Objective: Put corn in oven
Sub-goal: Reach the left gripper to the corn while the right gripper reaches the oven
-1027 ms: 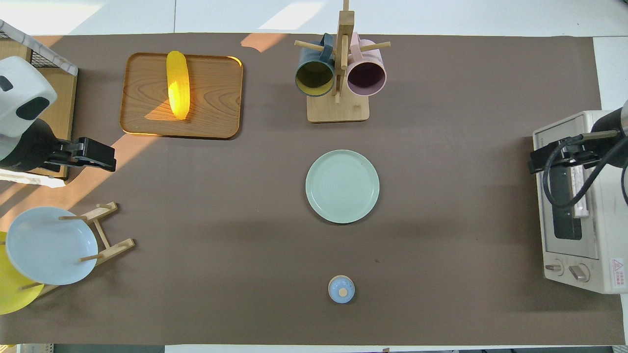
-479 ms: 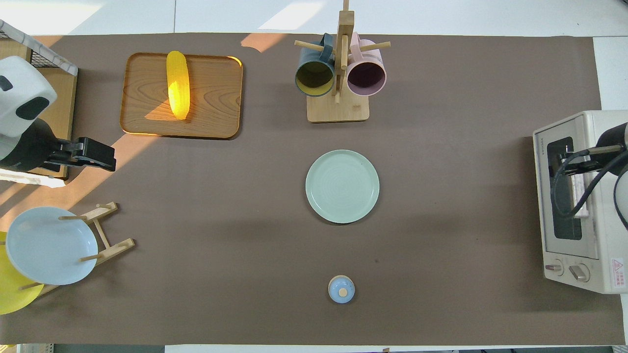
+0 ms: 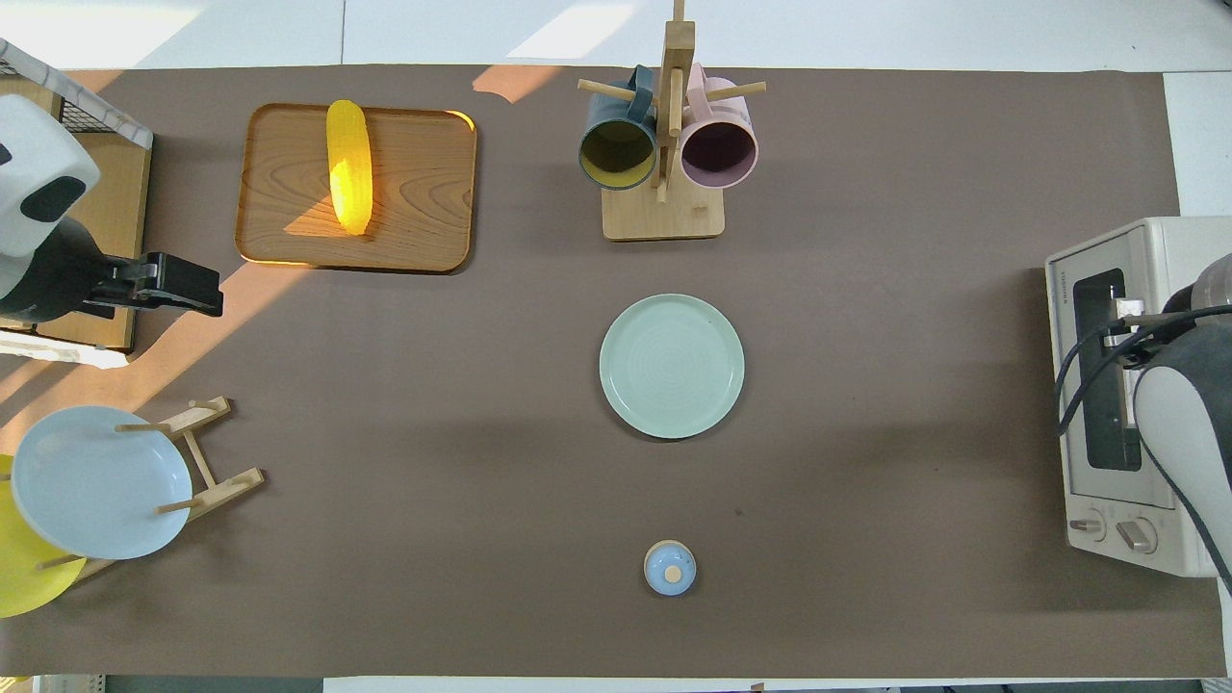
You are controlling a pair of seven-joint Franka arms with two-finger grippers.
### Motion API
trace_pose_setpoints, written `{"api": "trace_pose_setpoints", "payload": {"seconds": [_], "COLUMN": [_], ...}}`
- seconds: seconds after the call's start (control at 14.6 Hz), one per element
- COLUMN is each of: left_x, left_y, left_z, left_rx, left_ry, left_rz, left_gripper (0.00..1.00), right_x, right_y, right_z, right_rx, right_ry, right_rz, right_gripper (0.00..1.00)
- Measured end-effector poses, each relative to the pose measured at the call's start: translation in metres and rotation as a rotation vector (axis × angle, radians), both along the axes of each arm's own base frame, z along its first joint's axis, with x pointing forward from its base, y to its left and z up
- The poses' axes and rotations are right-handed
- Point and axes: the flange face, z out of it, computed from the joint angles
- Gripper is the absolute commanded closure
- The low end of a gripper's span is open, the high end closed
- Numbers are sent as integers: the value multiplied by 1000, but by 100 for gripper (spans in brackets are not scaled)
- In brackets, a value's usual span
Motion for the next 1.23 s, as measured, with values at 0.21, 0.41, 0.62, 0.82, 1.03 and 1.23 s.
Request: {"api": "trace_pose_setpoints", "payload": {"seconds": [0.21, 0.41, 0.62, 0.82, 1.03, 1.23], "left_x": [5, 14, 41, 77, 114, 147], "left_y": [-1, -4, -11, -25, -38, -45], "left_z": [0, -16, -57, -112, -151, -189], "left_rx": [-5, -5, -10, -14, -23, -31], "left_ry": [-30, -26, -15, 7, 5, -4], "left_rz": [1, -3, -8, -21, -30, -42], "left_gripper": [0, 0, 0, 0, 0, 0], "right_x": [-1, -4, -4, -6, -7, -7], "right_y": [-17, -23, -23, -23, -20, 1], "right_z": [-9, -21, -26, -28, -28, -37], "right_rx": [1, 4, 5, 4, 30, 96], "right_ry": [-3, 18, 15, 4, -7, -28], "right_rz": [-32, -45, -42, -54, -70, -92], "right_gripper": [100, 100, 100, 100, 100, 100]}}
